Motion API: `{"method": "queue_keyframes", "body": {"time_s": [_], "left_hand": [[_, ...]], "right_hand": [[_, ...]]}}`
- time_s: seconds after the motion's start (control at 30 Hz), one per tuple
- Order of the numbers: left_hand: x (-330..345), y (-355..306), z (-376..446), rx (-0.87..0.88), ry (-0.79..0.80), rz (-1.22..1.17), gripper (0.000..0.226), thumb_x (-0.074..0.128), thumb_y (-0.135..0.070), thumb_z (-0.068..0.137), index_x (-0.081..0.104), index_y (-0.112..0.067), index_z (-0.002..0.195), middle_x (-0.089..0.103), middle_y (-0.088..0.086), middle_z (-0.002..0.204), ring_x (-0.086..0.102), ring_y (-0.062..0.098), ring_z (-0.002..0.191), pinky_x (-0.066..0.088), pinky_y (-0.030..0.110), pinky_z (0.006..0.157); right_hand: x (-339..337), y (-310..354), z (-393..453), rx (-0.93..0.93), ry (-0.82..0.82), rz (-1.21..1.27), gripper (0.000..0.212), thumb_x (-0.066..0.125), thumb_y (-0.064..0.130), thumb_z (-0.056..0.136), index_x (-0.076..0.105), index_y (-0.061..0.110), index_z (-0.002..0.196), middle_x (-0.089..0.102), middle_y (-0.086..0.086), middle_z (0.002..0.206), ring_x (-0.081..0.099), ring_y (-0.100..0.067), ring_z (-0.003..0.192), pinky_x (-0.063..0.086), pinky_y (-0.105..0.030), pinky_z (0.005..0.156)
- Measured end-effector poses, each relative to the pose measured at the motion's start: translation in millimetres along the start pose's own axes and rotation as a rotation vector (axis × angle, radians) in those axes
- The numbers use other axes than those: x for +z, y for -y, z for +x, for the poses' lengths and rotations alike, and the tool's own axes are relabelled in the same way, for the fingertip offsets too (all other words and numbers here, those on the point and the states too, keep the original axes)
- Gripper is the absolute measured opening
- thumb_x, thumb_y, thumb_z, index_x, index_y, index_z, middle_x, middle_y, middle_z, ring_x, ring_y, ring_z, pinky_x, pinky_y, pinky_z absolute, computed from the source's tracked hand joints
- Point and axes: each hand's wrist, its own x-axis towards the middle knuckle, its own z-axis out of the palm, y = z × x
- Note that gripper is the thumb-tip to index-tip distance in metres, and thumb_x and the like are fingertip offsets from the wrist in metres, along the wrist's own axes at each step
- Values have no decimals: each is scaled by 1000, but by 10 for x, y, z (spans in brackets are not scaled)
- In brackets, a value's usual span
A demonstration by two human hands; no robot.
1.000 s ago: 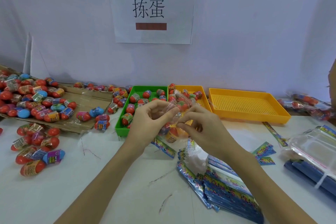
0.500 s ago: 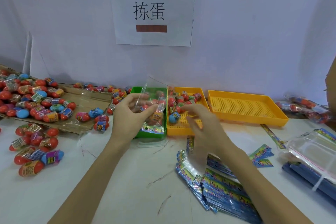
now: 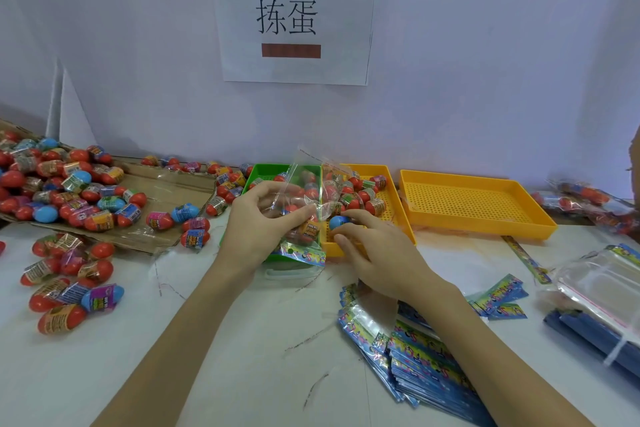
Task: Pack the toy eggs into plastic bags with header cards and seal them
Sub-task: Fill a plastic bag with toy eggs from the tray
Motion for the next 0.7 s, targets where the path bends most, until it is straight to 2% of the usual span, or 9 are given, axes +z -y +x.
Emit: {"method": "queue_keyframes", "body": {"time_s": [0.13, 0.23, 0.3, 0.37, 0.5, 0.6, 0.7], "left_hand": [[10, 18, -4, -21, 28, -30, 40, 89, -15, 78, 72, -14, 115, 79, 3, 104, 77, 14, 91, 62, 23, 66], [16, 33, -8, -26, 73, 11, 39, 90, -21, 77, 73, -19, 113, 79, -1, 103, 77, 16, 96, 64, 31, 78], [34, 33, -23, -12, 112, 31, 39, 90, -22, 76, 73, -21, 111, 80, -4, 100, 76, 14, 96, 64, 30, 79], [64, 23, -45, 9, 159, 59, 41, 91, -23, 76, 72, -22, 113, 80, -7, 99, 76, 12, 94, 62, 25, 76], [96, -2, -66, 59, 216, 95, 45, 91, -25, 76, 71, -21, 115, 79, -9, 101, 74, 6, 96, 60, 23, 81], [111, -12, -85, 104, 252, 97, 48, 91, -22, 77, 69, -21, 119, 79, -9, 105, 73, 7, 100, 59, 22, 83], [143, -27, -125, 144, 290, 143, 53, 91, -27, 76, 68, -32, 124, 75, -17, 113, 72, 7, 101, 60, 23, 84]], "right_hand": [[-24, -15, -4, 22, -108, 142, 30, 53, 35, 106, 64, 26, 132, 52, -2, 123, 58, -18, 100, 53, -33, 83], [-106, -27, 4, 62, -326, 357, 25, 61, 23, 103, 63, 26, 127, 56, -4, 113, 59, -13, 95, 55, -24, 80], [-191, -38, 7, 68, -473, 443, 23, 64, 18, 101, 63, 30, 120, 59, -5, 105, 58, -10, 86, 53, -21, 71], [-277, -41, -7, 53, -586, 479, 24, 66, 16, 100, 67, 28, 121, 60, -5, 101, 58, -14, 81, 52, -24, 64], [-394, 27, -64, 5, -747, 462, 38, 68, 12, 98, 63, 21, 135, 60, -2, 104, 60, -15, 83, 51, -18, 65], [-455, 53, -84, -31, -664, 525, 39, 78, 14, 91, 58, 21, 125, 65, 10, 103, 65, -12, 83, 51, -18, 64], [-461, 44, -99, -97, -530, 346, 29, 75, 15, 93, 69, 18, 121, 69, 8, 106, 62, -3, 82, 47, -15, 66]]}}
